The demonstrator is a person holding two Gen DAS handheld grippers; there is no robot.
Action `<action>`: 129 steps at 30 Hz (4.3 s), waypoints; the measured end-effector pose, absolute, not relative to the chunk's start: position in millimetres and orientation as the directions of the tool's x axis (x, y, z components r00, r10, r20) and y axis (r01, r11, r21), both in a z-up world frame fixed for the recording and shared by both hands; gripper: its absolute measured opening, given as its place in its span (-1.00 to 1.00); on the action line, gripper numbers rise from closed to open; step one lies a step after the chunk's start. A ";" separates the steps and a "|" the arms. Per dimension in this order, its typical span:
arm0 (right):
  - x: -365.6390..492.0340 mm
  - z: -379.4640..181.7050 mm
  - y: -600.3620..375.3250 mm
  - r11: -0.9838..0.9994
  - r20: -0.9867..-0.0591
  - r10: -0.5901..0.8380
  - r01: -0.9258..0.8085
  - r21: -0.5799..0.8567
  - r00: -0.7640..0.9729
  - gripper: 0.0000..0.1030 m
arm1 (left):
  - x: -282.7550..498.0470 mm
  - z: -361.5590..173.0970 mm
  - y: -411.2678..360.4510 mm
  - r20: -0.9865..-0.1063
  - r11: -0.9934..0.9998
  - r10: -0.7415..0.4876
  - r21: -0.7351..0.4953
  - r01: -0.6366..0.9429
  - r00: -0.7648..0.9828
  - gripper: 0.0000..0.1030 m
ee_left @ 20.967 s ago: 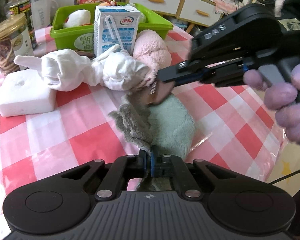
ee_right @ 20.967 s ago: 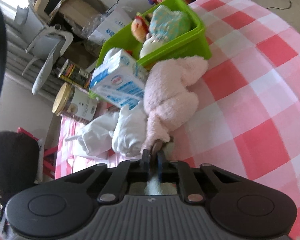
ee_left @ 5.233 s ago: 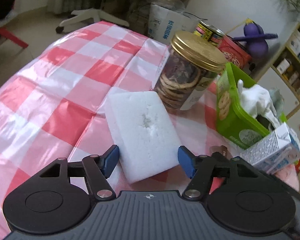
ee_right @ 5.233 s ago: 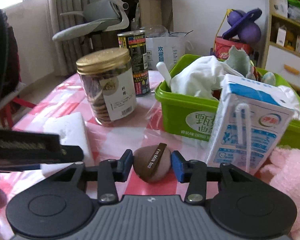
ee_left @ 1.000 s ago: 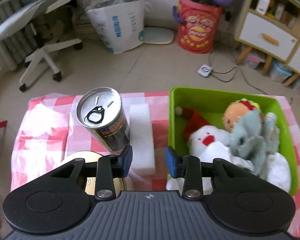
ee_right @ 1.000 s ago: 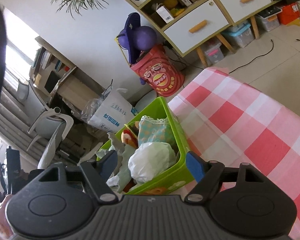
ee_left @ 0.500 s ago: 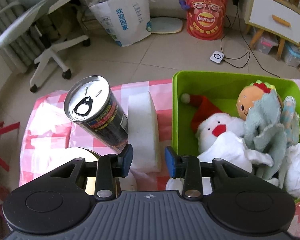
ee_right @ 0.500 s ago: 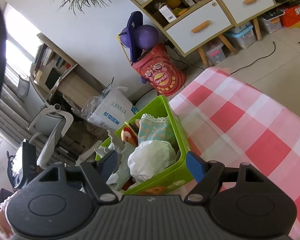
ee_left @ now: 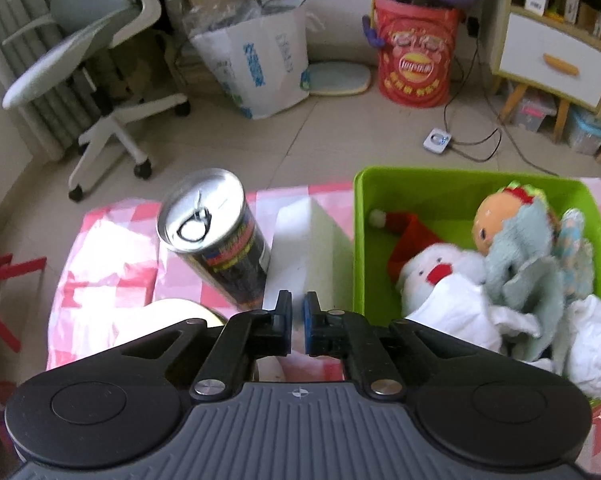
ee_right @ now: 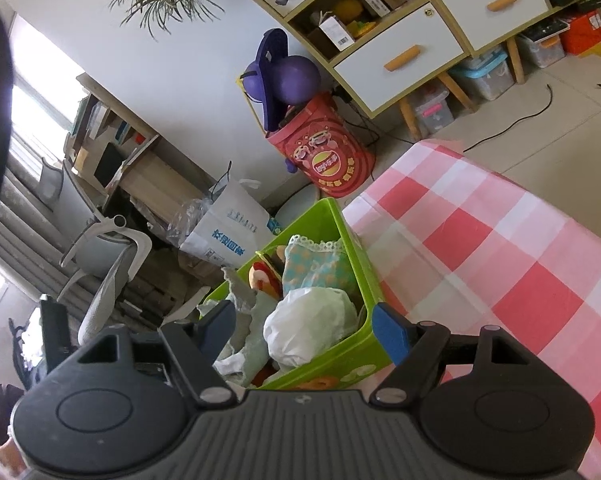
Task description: Organize soft objects
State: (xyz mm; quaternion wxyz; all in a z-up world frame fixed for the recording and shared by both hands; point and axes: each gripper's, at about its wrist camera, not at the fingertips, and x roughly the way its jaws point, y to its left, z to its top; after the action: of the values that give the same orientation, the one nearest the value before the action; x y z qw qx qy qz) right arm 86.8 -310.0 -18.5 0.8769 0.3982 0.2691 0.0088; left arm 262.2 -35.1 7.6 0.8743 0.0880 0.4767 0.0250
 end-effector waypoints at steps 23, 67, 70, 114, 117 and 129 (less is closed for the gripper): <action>80.1 -13.9 -316.2 0.684 -0.459 0.205 0.209 0.699 0.864 -0.02 | 241.7 -0.1 -113.7 -0.653 0.889 0.017 0.357 0.287 0.757 -1.00; 55.8 -52.6 -220.9 0.986 -0.714 0.169 -0.110 0.128 0.679 0.28 | 47.9 -41.7 0.2 -0.803 0.975 -0.223 -0.194 0.111 0.553 0.85; 56.5 -60.0 -219.0 0.991 -0.713 0.134 -0.101 0.089 0.688 0.03 | 52.1 -42.6 -2.6 -0.812 0.966 -0.258 -0.200 0.166 0.523 0.86; 134.5 32.9 -237.3 0.965 -0.648 0.099 0.086 0.248 0.755 0.10 | 48.5 -20.2 16.9 -0.762 0.967 -0.250 -0.232 0.108 0.598 0.89; 101.4 35.5 -238.9 0.969 -0.646 0.097 0.077 0.236 0.757 0.14 | 43.7 -18.8 12.8 -0.758 0.973 -0.226 -0.203 0.108 0.612 0.89; 3.5 37.7 -231.7 0.973 -0.670 0.045 0.121 0.199 0.741 0.38 | 18.0 -7.2 -4.4 -0.756 0.995 -0.092 -0.046 0.088 0.647 0.89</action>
State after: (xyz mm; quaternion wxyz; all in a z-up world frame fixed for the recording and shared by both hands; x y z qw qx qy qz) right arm 3.5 -231.7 37.7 0.9258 0.1153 0.3593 -0.0204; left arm 18.0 -4.4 -7.2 0.9076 -0.0027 0.4169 -0.0497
